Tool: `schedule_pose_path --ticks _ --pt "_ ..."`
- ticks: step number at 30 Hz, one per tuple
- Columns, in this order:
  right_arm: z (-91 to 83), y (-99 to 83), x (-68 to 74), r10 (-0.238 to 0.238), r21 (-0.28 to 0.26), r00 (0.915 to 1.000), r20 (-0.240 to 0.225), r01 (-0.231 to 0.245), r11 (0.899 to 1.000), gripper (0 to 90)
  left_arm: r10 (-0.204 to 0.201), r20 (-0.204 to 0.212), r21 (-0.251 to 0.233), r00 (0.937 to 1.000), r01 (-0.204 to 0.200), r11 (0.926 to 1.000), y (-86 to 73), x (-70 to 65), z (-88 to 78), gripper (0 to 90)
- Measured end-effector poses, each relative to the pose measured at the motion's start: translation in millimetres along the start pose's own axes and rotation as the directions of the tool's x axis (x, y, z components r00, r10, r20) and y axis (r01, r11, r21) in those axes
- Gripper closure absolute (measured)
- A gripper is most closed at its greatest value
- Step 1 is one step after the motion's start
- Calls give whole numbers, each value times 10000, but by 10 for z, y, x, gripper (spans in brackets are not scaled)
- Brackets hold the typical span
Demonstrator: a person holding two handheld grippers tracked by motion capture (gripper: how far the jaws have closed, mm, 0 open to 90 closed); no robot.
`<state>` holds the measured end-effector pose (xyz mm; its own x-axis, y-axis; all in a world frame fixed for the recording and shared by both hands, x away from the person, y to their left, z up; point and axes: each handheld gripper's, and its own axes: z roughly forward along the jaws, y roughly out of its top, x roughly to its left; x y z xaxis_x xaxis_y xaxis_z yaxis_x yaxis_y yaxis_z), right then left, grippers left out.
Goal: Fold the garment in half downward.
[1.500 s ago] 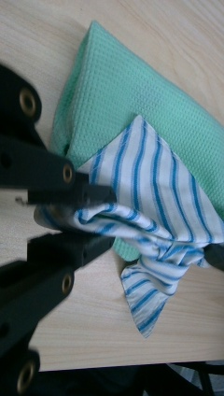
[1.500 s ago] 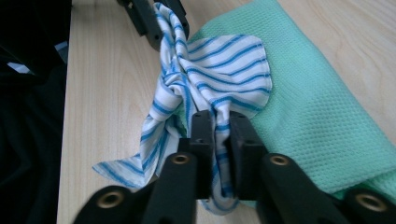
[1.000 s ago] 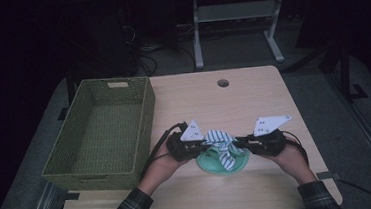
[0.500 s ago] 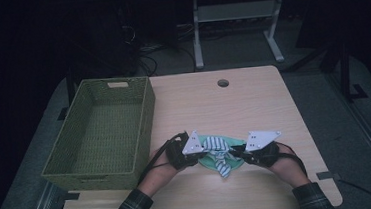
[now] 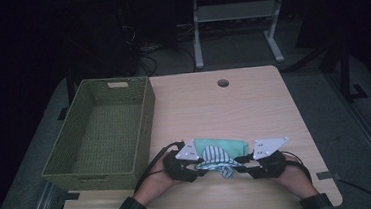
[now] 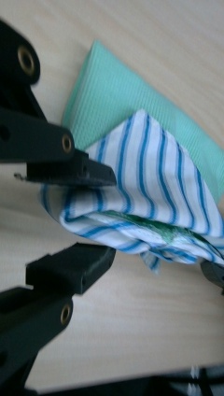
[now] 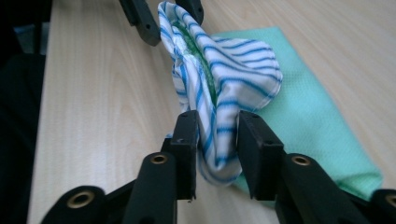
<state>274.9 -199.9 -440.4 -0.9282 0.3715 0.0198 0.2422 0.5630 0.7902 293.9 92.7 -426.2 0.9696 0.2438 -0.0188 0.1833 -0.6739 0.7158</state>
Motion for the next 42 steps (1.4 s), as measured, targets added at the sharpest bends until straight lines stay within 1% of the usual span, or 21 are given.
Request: schedule_pose_path --ticks 2,4,6,8,10,11,12,16,21,24,26,29,30,31,34,35,36,37,38,39,42 --pt "-49 3 -20 315 -229 9993 -178 -320 9992 648 -187 50 -336 9998 189 9993 39 6 -54 540" --pt "-115 43 -62 541 -638 9981 -297 -559 9964 656 -319 21 -649 9995 320 9974 90 33 -116 554" --pt "-165 107 -113 735 -968 9966 -363 -767 9923 707 -505 -112 -839 9987 493 9953 140 79 -149 623" --pt "-174 172 -154 908 -1114 9950 -410 -949 9892 774 -694 -197 -847 9974 675 9941 192 121 -134 706" --pt "-130 210 -196 1012 -1018 9943 -347 -1043 9893 833 -909 -87 -847 9958 899 9923 237 142 -79 770" --pt "-94 212 -209 1043 -944 9940 -321 -1069 9898 851 -1015 -31 -818 9948 1009 9915 254 138 -35 786" --pt "-52 205 -221 1092 -807 9932 -397 -1121 9904 854 -1020 -6 -689 9948 1017 9924 266 130 13 797" --pt "61 158 -182 1041 -243 9930 -554 -1056 9941 861 -863 184 -143 9961 866 9961 272 68 186 801" --pt "125 75 -143 1043 84 9919 -721 -1039 9945 861 -846 357 231 9958 838 9962 228 8 319 801" --pt "191 22 -114 1028 510 9922 -709 -994 9937 861 -824 383 509 9959 804 9955 192 -19 405 796" --pt "234 -5 -98 1009 727 9921 -748 -954 9928 869 -613 383 728 9974 584 9956 180 -31 444 793" --pt "291 -27 -66 989 997 9920 -783 -909 9909 875 -340 259 977 9991 313 9947 171 -51 485 793" --pt "304 -31 -62 878 1076 9934 -736 -796 9910 879 -438 228 915 9988 416 9949 164 -59 498 793" --pt "307 -29 -56 962 1059 9924 -768 -878 9905 879 -404 204 954 9990 383 9947 161 -54 499 793" --pt "289 -25 -72 1008 961 9919 -772 -933 9910 878 -553 198 905 9983 533 9945 155 -49 486 789" --pt "278 -19 -84 981 872 9926 -720 -917 9920 878 -519 184 936 9985 500 9944 160 -42 469 787" --pt "261 -10 -101 1026 744 9926 -648 -978 9924 879 -643 152 808 9978 629 9947 166 -47 456 787" --pt "242 7 -127 1104 643 9922 -571 -1067 9922 892 -595 163 810 9981 580 9950 177 -40 426 786" --pt "225 29 -157 1234 579 9918 -342 -1213 9909 898 -651 135 649 9978 641 9958 185 -42 403 785" --pt "213 53 -198 1392 531 9902 -88 -1385 9889 899 -654 117 597 9978 646 9961 195 -41 372 785" --pt "200 118 -330 1682 383 9853 287 -1693 9848 900 -690 81 408 9976 686 9968 202 -49 305 781"
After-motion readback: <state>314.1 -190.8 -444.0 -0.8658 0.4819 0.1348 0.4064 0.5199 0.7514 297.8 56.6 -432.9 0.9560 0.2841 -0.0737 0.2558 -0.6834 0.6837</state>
